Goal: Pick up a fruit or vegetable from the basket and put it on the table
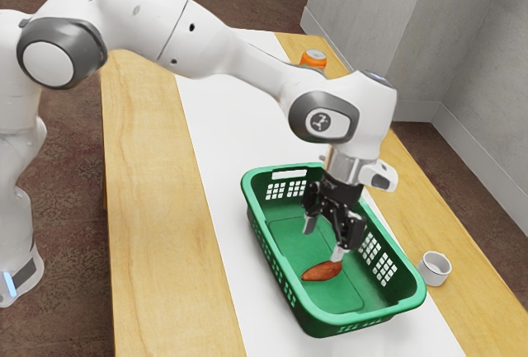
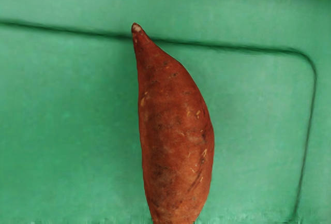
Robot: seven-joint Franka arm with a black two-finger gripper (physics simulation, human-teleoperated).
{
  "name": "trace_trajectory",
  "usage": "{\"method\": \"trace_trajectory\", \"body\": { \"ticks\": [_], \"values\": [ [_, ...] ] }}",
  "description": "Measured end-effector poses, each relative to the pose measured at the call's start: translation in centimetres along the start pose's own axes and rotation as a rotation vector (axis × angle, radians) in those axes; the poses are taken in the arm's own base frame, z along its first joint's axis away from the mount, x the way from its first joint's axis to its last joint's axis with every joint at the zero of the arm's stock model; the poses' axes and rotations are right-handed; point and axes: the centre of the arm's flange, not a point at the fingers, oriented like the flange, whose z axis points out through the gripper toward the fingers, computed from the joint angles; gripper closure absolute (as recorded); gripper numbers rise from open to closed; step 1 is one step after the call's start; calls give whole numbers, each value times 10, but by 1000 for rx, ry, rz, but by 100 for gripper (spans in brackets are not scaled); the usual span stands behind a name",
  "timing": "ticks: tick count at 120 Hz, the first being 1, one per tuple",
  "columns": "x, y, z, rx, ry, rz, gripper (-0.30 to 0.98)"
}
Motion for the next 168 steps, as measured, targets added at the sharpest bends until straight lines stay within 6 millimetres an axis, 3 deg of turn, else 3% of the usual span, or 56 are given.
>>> {"method": "trace_trajectory", "body": {
  "ticks": [40,124,168],
  "values": [
    [3,13,21,-2,20,-32,7],
    [20,9,53,11,21,-91,20],
    [23,10,59,12,28,-97,37]
  ]
}}
